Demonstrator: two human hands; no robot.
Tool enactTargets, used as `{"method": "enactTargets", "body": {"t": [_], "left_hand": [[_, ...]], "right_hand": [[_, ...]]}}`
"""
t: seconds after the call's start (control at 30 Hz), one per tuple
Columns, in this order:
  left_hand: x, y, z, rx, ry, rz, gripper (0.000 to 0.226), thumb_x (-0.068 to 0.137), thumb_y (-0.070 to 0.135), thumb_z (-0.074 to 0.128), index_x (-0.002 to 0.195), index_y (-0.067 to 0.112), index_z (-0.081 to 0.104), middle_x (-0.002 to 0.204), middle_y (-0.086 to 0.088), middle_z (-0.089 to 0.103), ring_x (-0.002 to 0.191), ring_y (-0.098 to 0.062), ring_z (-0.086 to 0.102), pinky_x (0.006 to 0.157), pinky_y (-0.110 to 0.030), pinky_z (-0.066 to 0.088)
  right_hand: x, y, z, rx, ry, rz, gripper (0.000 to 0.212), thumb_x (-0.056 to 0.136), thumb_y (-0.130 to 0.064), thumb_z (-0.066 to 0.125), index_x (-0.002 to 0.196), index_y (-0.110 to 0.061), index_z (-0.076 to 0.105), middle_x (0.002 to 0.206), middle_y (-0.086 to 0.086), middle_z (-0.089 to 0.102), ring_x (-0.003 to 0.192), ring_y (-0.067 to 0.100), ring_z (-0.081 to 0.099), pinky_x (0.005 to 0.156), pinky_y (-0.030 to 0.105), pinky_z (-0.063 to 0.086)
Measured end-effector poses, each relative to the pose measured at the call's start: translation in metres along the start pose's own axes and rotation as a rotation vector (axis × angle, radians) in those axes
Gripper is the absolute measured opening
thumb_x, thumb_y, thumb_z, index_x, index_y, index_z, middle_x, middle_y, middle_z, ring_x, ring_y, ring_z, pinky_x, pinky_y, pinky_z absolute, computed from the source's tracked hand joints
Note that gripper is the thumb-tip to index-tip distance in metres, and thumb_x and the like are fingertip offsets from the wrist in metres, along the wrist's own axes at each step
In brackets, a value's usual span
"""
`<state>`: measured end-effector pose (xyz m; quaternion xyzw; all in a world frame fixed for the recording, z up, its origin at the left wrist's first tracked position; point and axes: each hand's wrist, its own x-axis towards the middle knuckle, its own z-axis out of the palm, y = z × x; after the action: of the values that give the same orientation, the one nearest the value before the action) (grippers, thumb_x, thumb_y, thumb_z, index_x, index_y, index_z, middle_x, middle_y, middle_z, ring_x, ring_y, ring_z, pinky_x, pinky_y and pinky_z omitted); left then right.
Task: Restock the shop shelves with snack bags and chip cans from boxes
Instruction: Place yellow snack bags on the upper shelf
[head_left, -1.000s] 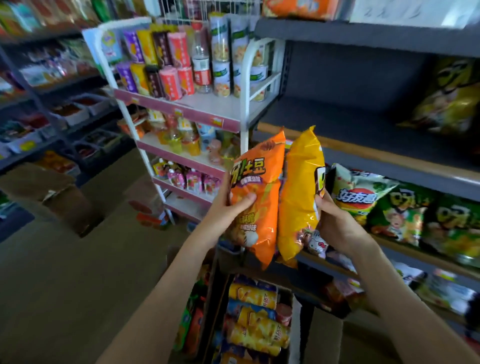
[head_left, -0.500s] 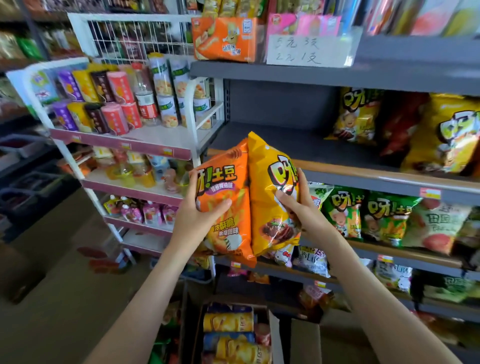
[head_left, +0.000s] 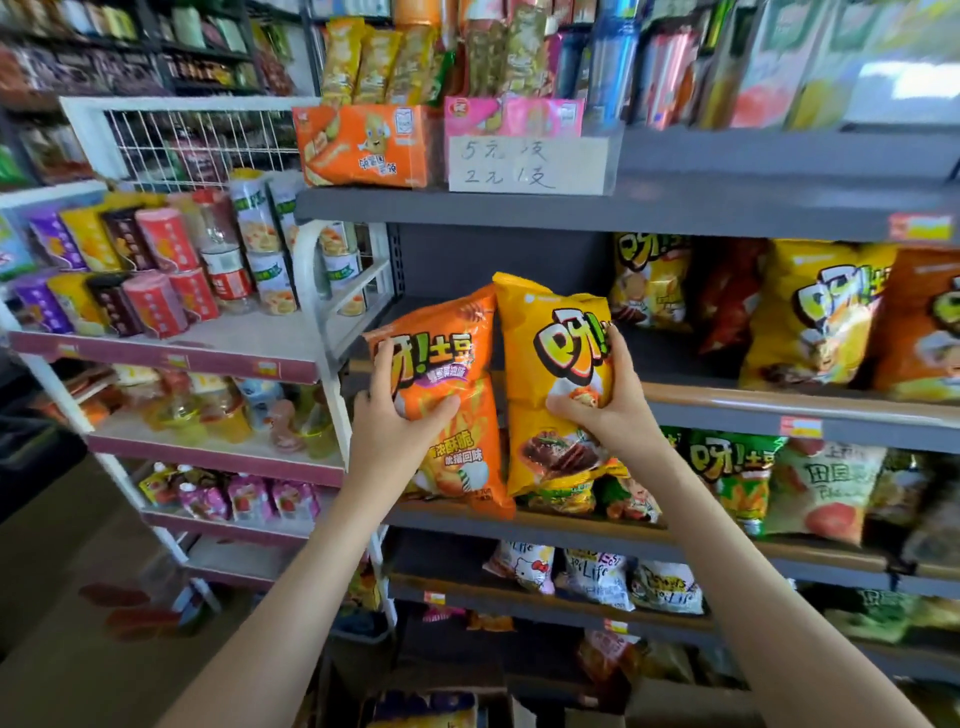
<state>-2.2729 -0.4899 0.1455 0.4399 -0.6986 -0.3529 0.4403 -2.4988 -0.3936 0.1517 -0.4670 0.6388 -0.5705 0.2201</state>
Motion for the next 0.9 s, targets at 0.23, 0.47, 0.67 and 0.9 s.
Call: {"method": "enactTargets", "body": {"t": [0.23, 0.47, 0.67, 0.9], "left_hand": [[0.036, 0.024, 0.053, 0.155, 0.034, 0.053, 0.092, 0.082, 0.052, 0.069, 0.151, 0.045, 0.009, 0.129, -0.006, 0.041, 0.105, -0.019, 0.051, 0.072, -0.024, 0.043], [0.062, 0.045, 0.093, 0.129, -0.041, -0.001, 0.091, 0.082, 0.056, 0.068, 0.152, 0.044, 0.01, 0.131, -0.009, 0.039, 0.086, -0.012, 0.044, 0.066, -0.024, 0.039], [0.079, 0.064, 0.113, 0.026, -0.043, -0.01, 0.092, 0.081, 0.054, 0.07, 0.152, 0.044, 0.012, 0.134, -0.01, 0.04, 0.093, -0.015, 0.045, 0.076, -0.029, 0.04], [0.096, 0.071, 0.13, -0.072, -0.02, -0.079, 0.095, 0.079, 0.054, 0.071, 0.153, 0.039, 0.014, 0.141, -0.011, 0.04, 0.116, -0.024, 0.048, 0.085, -0.031, 0.038]], "right_hand": [[0.047, 0.013, -0.041, -0.35, 0.304, -0.036, 0.113, 0.07, -0.043, 0.081, 0.151, -0.041, 0.002, 0.147, 0.01, 0.027, 0.131, 0.033, 0.037, 0.108, 0.053, 0.035], [0.09, 0.008, -0.072, -0.166, 0.327, 0.122, 0.11, 0.073, -0.044, 0.079, 0.152, -0.039, 0.004, 0.15, 0.012, 0.024, 0.131, 0.033, 0.039, 0.106, 0.044, 0.034], [0.128, 0.007, -0.101, -0.085, 0.417, 0.156, 0.108, 0.074, -0.044, 0.078, 0.154, -0.034, 0.006, 0.151, 0.013, 0.023, 0.132, 0.035, 0.038, 0.105, 0.046, 0.034], [0.161, 0.021, -0.108, -0.351, 0.436, 0.075, 0.117, 0.067, -0.058, 0.078, 0.152, -0.029, 0.003, 0.152, 0.015, 0.025, 0.133, 0.041, 0.036, 0.105, 0.058, 0.035]]}}
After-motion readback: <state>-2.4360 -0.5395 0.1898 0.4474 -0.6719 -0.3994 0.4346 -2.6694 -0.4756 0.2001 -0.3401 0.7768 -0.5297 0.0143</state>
